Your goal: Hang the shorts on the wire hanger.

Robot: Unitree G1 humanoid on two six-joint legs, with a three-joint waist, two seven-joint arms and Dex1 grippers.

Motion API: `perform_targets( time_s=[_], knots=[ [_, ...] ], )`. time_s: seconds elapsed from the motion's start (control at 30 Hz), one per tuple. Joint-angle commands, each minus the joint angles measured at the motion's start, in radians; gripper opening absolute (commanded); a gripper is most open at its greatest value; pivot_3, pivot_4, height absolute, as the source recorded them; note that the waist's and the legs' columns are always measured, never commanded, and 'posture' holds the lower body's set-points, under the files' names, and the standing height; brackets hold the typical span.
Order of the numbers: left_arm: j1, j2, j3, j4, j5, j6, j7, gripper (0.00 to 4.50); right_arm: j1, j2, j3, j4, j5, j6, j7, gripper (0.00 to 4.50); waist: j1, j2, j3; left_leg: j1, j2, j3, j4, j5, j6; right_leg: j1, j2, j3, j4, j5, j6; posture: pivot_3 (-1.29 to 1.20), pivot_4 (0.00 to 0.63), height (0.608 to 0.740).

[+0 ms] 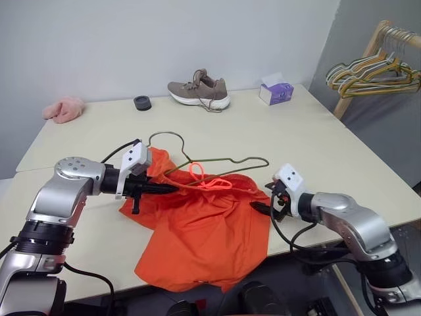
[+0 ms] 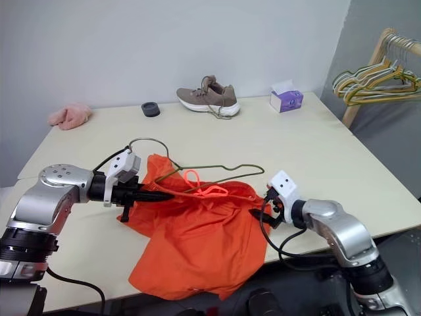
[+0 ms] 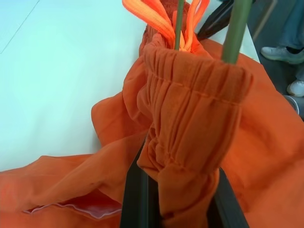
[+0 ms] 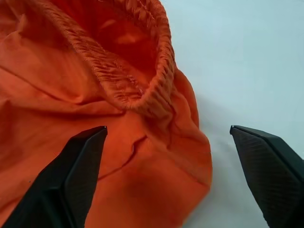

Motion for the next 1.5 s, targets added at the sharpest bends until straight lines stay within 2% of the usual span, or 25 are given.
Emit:
perform_targets(
  time_s=[0.03, 0.13, 0.33, 0.47, 1.03, 1.3, 1.5],
  knots=[
    [-0.022, -0.002, 0.013, -0.013, -0.004, -0.008, 0.004, 0.00, -0.053, 0.044, 0.009, 0.087, -0.049, -0.058, -0.028, 4.31, 0.000, 0.000, 0.000, 0.000, 0.000, 0.000, 0.000, 0.000, 0.000, 0.000, 0.000, 0.000, 0.000, 0.000, 0.000, -0.24, 0.035, 0.740],
    [-0.015, 0.002, 0.018, -0.018, -0.006, -0.006, 0.004, 0.00, -0.064, 0.064, 0.002, 0.115, -0.059, -0.080, -0.020, 3.59, 0.000, 0.000, 0.000, 0.000, 0.000, 0.000, 0.000, 0.000, 0.000, 0.000, 0.000, 0.000, 0.000, 0.000, 0.000, -0.24, 0.035, 0.740],
    [0.007, 0.016, 0.025, -0.020, -0.006, -0.004, 0.002, 0.00, -0.047, 0.073, -0.038, 0.109, -0.061, -0.110, -0.030, 1.38, 0.001, 0.000, 0.000, 0.000, 0.000, -0.001, 0.000, 0.000, 0.000, 0.000, 0.000, -0.001, 0.000, 0.000, 0.000, -0.23, 0.037, 0.740],
    [0.013, 0.025, 0.020, -0.009, 0.002, -0.009, -0.007, 0.00, -0.037, 0.083, -0.061, 0.090, -0.052, -0.109, -0.040, 0.05, 0.001, 0.000, 0.000, 0.000, 0.000, -0.001, 0.000, 0.000, 0.000, 0.000, 0.000, -0.001, 0.001, 0.000, 0.000, -0.24, 0.039, 0.740],
    [0.004, 0.076, -0.019, 0.086, 0.087, -0.057, -0.050, 0.00, 0.006, 0.066, -0.158, -0.006, -0.026, -0.040, -0.066, 0.02, 0.000, 0.000, 0.000, 0.000, 0.000, -0.001, 0.000, 0.000, 0.000, 0.000, 0.000, -0.001, 0.001, 0.000, 0.000, -0.26, 0.045, 0.740],
    [-0.002, 0.082, -0.049, 0.131, 0.145, -0.120, -0.043, 0.00, 0.004, 0.062, -0.171, -0.045, -0.018, -0.015, -0.060, 0.02, 0.000, 0.000, 0.000, 0.000, 0.000, -0.001, 0.000, 0.000, 0.000, 0.000, 0.000, -0.001, 0.000, 0.000, 0.000, -0.26, 0.044, 0.740],
    [-0.018, 0.076, -0.065, 0.188, 0.200, -0.191, -0.015, 0.00, 0.013, 0.014, -0.145, -0.100, -0.032, -0.025, -0.044, 0.02, 0.000, 0.000, 0.000, 0.000, 0.000, -0.001, 0.000, 0.000, 0.000, 0.000, 0.000, -0.001, 0.000, 0.000, 0.000, -0.27, 0.043, 0.740]
  ],
)
